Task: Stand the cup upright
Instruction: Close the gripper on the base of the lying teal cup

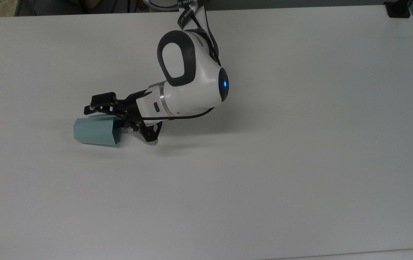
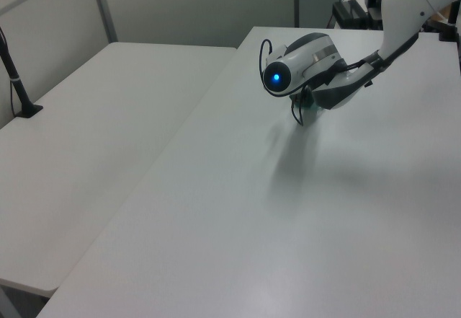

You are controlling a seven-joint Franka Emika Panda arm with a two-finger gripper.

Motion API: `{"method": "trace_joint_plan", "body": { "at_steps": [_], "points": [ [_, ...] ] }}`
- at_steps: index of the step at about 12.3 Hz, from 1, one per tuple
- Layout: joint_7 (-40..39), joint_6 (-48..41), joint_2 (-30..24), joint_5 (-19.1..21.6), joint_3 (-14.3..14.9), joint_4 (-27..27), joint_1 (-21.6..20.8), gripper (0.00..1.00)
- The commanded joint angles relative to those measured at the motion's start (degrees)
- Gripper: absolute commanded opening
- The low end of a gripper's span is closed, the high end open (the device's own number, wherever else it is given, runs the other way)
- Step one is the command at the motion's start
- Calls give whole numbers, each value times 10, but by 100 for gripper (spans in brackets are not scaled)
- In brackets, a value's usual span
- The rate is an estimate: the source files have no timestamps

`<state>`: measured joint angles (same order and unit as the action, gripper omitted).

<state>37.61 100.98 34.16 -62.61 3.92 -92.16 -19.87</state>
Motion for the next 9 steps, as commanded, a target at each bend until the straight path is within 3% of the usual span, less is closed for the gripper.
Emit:
{"method": "trace_joint_plan", "body": {
  "at_steps": [1,2,9],
  "points": [
    [16,11,3,-19,1,-13,5,95],
    [16,11,4,-25,1,-14,7,89],
    [27,33,12,-55,1,-16,19,1]
  ]
}}
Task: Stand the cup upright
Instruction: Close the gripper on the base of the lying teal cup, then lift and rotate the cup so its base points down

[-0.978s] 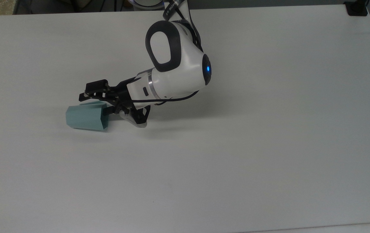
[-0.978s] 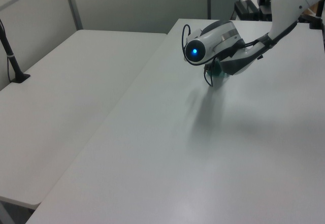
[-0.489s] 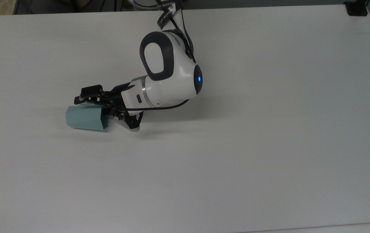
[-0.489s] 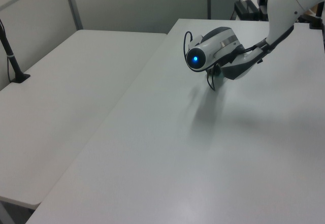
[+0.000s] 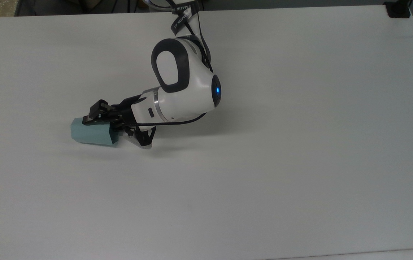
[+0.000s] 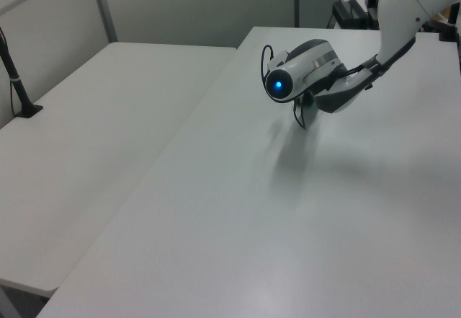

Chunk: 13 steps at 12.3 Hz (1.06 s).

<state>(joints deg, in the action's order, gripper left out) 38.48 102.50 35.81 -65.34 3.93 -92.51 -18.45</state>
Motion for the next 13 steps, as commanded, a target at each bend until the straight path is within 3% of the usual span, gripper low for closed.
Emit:
{"method": "trace_joint_plan", "body": {
  "at_steps": [1,6,9,13],
  "points": [
    [18,22,-5,-35,1,-18,5,0],
    [16,22,-16,-23,0,-19,3,0],
    [-7,22,-95,77,0,-7,3,0],
    [-24,41,-201,261,-2,-22,2,0]
  ]
}}
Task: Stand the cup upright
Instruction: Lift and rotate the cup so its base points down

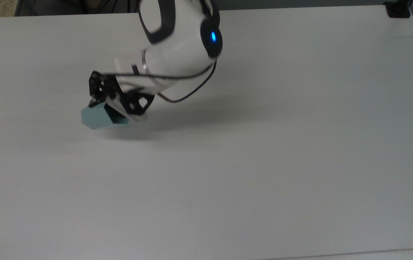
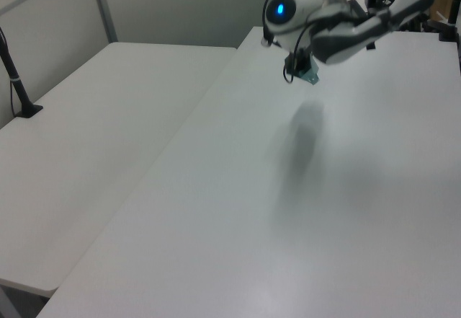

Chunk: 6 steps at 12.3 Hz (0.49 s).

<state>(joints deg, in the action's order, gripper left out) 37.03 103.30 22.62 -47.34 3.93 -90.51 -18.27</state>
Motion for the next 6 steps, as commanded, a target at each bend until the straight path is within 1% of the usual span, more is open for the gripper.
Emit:
{"method": "trace_joint_plan", "body": {
  "at_steps": [1,3,4,5,6],
  "points": [
    [-10,45,-89,108,-2,-63,-1,0],
    [-12,110,-163,180,-2,-156,-2,0],
    [-31,135,-197,228,-2,-192,0,0],
    [-62,138,-214,271,-2,-203,1,0],
    [-119,134,-232,343,-1,-215,3,0]
  ]
}}
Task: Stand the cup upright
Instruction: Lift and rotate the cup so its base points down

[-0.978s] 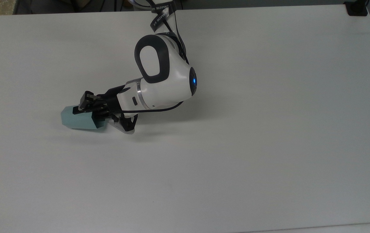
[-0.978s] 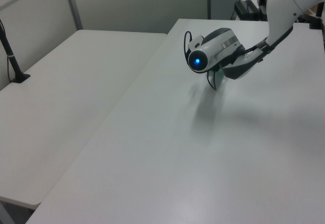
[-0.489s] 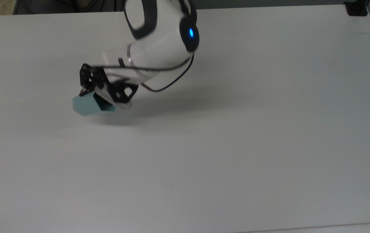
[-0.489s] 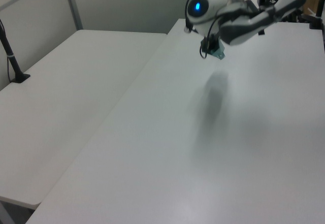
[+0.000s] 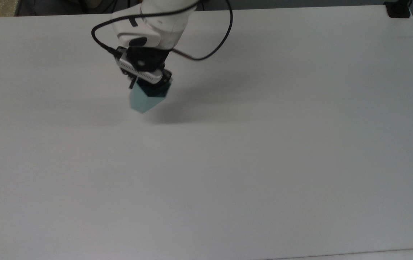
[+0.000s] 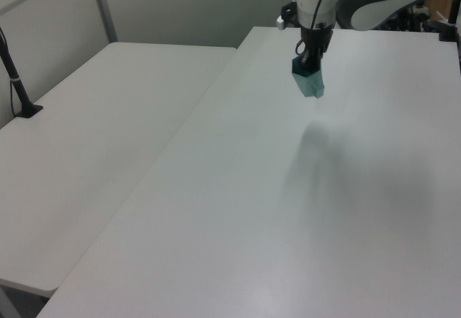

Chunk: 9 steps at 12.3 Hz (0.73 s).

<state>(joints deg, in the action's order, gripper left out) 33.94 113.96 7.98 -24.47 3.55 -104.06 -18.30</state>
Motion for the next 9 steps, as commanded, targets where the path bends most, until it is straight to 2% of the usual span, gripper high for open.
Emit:
{"method": "trace_joint_plan", "body": {
  "at_steps": [1,3,4,5,9],
  "points": [
    [-116,25,-91,149,2,-87,5,0],
    [-132,33,-92,167,2,-111,2,0],
    [-128,55,-83,171,2,-125,0,0],
    [-125,109,-69,198,1,-141,3,0],
    [-125,154,-39,241,1,-149,5,0]
  ]
}}
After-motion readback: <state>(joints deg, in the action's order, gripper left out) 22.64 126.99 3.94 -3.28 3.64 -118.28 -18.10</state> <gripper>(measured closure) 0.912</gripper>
